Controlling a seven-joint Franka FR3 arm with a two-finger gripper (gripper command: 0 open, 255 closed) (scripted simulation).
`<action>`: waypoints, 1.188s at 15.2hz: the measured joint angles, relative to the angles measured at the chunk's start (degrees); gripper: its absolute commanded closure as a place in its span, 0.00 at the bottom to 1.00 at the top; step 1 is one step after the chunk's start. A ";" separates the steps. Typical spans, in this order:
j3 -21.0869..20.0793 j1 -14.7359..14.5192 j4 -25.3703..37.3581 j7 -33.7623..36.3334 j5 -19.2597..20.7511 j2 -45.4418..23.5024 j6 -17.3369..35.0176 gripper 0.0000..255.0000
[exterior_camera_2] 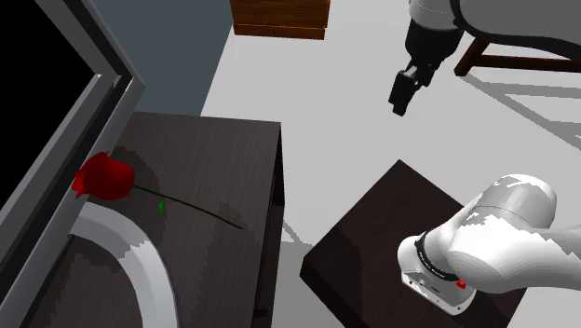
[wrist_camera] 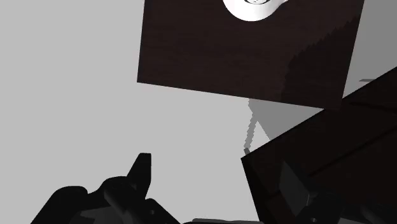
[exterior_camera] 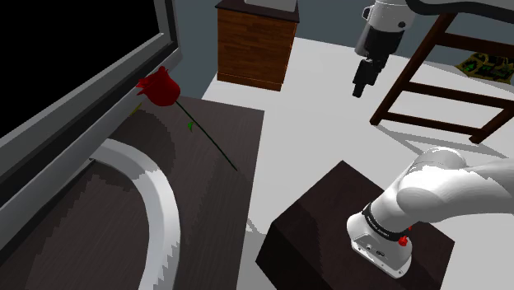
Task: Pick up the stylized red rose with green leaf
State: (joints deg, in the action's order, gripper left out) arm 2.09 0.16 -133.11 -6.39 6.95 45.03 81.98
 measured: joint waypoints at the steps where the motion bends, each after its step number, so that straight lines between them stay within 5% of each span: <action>1: 0.00 0.00 0.00 0.00 0.00 0.00 0.00 0.00; 18: -10.53 -10.32 2.04 3.25 -10.65 -12.16 21.20 0.00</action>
State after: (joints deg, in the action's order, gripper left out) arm -8.45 -10.15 -131.08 -3.14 -3.70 32.87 103.18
